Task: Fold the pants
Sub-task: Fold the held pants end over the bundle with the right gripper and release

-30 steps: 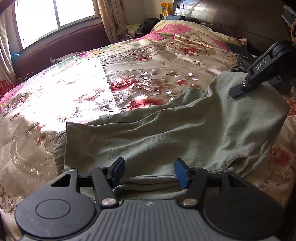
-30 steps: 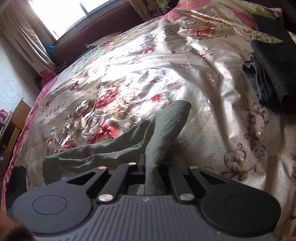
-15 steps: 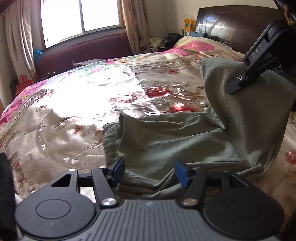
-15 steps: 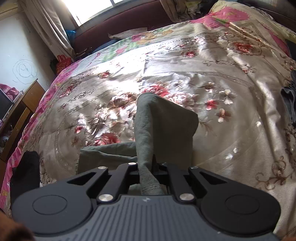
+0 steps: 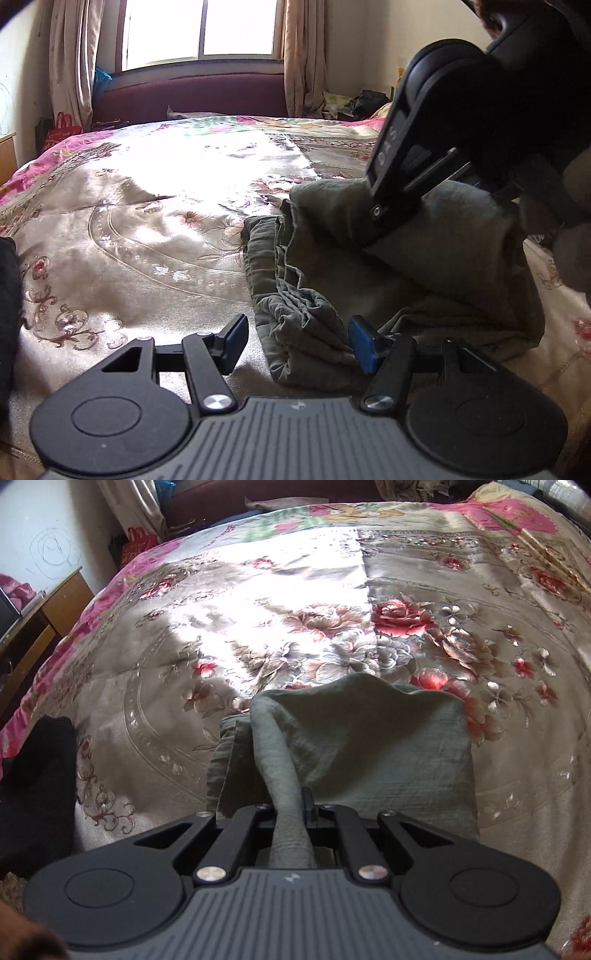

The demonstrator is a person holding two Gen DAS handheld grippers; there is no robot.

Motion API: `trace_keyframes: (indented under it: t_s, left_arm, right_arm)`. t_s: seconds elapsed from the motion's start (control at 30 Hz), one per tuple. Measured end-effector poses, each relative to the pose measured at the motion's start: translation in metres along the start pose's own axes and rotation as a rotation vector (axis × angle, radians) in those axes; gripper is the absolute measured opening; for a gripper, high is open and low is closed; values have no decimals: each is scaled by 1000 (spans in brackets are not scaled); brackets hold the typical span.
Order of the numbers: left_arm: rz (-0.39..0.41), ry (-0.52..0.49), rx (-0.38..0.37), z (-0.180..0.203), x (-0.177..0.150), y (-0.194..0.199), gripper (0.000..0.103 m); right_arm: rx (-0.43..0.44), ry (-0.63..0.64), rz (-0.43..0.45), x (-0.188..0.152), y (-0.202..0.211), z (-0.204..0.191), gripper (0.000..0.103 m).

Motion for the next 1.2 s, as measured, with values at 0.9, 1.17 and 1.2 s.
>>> trace_keyframes:
  t_s: [0.9, 1.17, 1.2]
  left_arm:
    - [20, 15, -31, -18, -16, 20, 78]
    - [31, -17, 128, -29, -24, 50, 78]
    - [27, -15, 135, -31, -25, 53, 78]
  right_arm:
    - [168, 15, 63, -12, 37, -20, 37]
    - [33, 128, 52, -43, 12, 7, 38]
    - [32, 141, 42, -47, 3, 6, 38]
Point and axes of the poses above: each gripper's, at about its wrist camera, not at the fingertips, and y roughly against the way its jaws point, z to its right, x to its top, the point moved 7 cm from there along -y, roughly the way its jaws point, and after that the axes turned 11 degrees about -z, right-handed, at the moved point
